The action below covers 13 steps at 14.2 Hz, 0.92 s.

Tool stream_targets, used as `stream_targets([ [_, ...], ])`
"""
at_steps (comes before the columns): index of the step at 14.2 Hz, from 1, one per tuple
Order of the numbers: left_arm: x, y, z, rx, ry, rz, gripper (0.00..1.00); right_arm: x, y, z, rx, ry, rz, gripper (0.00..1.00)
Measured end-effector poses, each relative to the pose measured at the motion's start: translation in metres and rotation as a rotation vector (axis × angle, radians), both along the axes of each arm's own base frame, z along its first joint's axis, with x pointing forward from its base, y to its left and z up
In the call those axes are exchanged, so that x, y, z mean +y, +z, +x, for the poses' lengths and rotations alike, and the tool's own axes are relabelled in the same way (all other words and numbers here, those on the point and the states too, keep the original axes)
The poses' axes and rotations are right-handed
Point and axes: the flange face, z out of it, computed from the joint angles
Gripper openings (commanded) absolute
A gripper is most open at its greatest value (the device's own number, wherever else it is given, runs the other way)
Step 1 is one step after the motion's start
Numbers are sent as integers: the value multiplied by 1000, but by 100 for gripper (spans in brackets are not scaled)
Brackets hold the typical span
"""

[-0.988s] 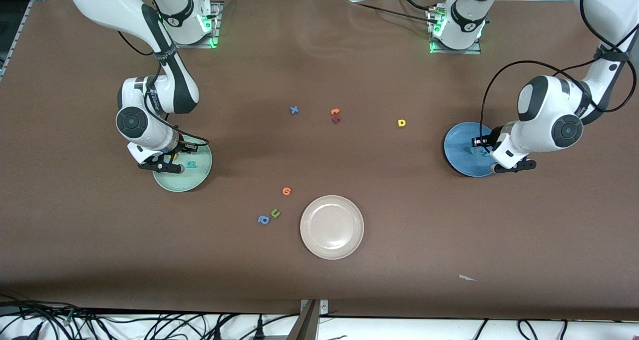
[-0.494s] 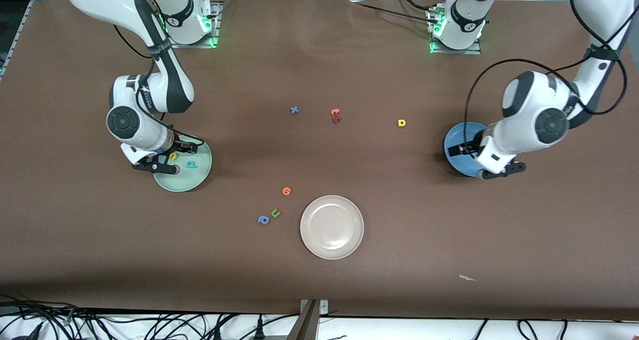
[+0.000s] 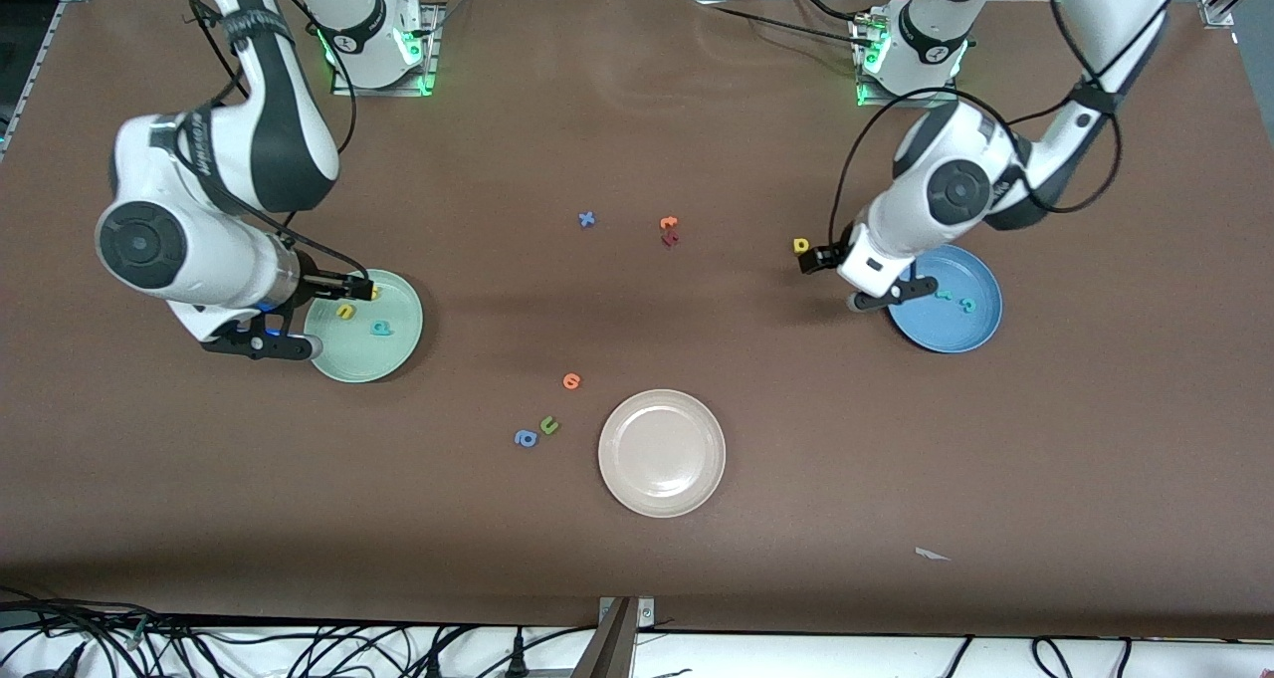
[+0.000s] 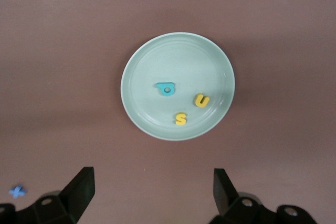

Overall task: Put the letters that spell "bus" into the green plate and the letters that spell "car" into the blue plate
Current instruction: 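Return the right arm to rest while the left gripper reaches the yellow a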

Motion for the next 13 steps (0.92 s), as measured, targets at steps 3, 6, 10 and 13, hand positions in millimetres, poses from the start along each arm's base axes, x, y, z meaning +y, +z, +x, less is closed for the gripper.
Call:
stream_targets([
  [3,-6,-27,-41,-5,-9,-3,89,-6,77,1,12,-6,-3,100],
  [6,-24,-33,-61,12,-40,13,83,-26,140,-4,-21,8,10,100],
  [10,-24,-43,-72,-28,-94,92,79,-77,153,-6,-113,8,71,100],
  [13,-22,-57,-76,-66,-97,149,79,-93,156,-14,-225,18,82,100],
])
